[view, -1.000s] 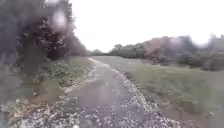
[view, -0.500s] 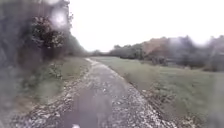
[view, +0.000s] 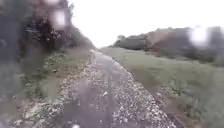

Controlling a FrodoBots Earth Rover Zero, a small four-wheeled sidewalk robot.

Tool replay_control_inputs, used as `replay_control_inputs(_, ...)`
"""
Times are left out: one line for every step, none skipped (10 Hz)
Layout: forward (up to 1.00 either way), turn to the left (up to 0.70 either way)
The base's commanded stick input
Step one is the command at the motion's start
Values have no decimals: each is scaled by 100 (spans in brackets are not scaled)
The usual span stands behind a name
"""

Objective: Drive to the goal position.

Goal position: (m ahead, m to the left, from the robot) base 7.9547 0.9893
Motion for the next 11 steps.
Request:
replay_control_inputs(100, 0)
replay_control_inputs(100, 0)
replay_control_inputs(100, 0)
replay_control_inputs(100, 0)
replay_control_inputs(100, 0)
replay_control_inputs(100, 0)
replay_control_inputs(100, 0)
replay_control_inputs(100, 0)
replay_control_inputs(100, 0)
replay_control_inputs(100, 0)
replay_control_inputs(100, 0)
